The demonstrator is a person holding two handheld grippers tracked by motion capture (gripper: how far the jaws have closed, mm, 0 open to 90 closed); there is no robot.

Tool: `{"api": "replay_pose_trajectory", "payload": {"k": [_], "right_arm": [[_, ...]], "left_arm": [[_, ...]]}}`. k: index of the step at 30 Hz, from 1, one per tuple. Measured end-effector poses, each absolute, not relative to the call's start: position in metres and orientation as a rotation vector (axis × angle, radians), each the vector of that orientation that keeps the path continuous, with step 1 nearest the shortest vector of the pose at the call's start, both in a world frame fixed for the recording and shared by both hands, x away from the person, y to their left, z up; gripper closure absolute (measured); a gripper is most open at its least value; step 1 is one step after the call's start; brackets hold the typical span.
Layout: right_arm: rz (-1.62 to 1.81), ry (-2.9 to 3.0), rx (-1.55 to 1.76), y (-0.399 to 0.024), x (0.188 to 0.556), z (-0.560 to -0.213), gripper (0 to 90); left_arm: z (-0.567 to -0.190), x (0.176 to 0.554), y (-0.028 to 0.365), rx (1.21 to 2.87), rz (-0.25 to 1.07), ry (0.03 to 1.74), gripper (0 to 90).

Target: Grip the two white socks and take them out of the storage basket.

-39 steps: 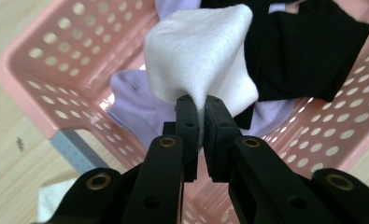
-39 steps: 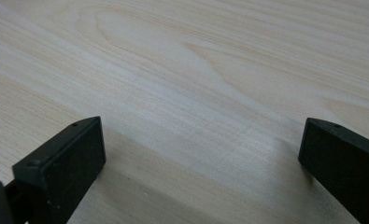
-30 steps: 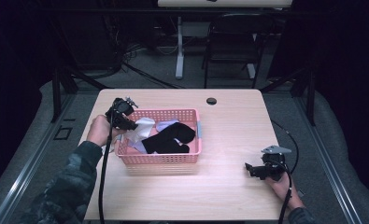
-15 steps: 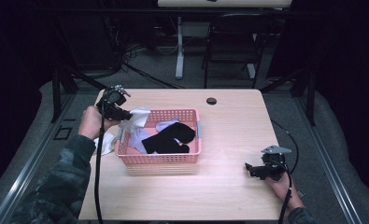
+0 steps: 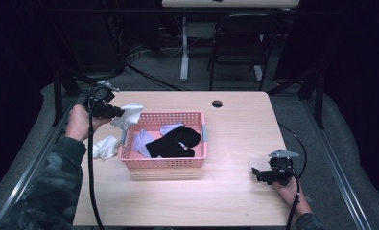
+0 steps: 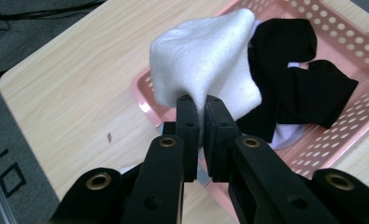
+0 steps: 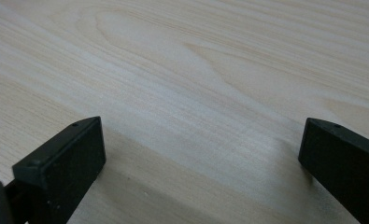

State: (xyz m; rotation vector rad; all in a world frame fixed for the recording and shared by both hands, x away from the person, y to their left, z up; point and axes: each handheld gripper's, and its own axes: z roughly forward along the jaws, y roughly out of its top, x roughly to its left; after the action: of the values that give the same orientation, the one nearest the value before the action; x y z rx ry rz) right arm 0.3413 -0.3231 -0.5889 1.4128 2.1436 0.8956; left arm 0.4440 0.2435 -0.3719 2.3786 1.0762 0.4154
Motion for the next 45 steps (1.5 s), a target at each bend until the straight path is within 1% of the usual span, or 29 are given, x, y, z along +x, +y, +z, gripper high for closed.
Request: {"api": "replay_pose_trajectory", "payload": {"k": [7,15,19,24,29,40,43,45], "right_arm": [[0.895,2.143,1.413,-0.323,0.341,-0.589,0.0],[0.894,2.147,1.411,-0.323,0.341,-0.589,0.0],[0.895,2.144,1.413,-0.323,0.341,-0.589,0.0],[0.897,2.144,1.413,-0.323,0.341,-0.589,0.0],[0.897,2.143,1.414,-0.323,0.341,-0.589,0.0],[0.893,2.145,1.413,-0.323,0.341,-0.589,0.0],[0.894,2.145,1.415,-0.323,0.341,-0.589,0.0],[0.892,2.146,1.415,-0.323,0.341,-0.589,0.0]], "left_arm": [[-0.369,0.439,0.274,2.321,0.436,1.149,85.5],[-0.369,0.434,0.298,2.287,0.443,1.208,85.5],[-0.376,0.432,0.312,2.268,0.435,1.256,85.5],[-0.384,0.432,0.321,2.266,0.422,1.289,85.5],[-0.396,0.433,0.328,2.267,0.406,1.331,85.4],[-0.433,0.439,0.340,2.293,0.324,1.434,85.4],[-0.446,0.442,0.343,2.298,0.287,1.465,85.4],[-0.457,0.444,0.345,2.294,0.232,1.482,85.4]]}}
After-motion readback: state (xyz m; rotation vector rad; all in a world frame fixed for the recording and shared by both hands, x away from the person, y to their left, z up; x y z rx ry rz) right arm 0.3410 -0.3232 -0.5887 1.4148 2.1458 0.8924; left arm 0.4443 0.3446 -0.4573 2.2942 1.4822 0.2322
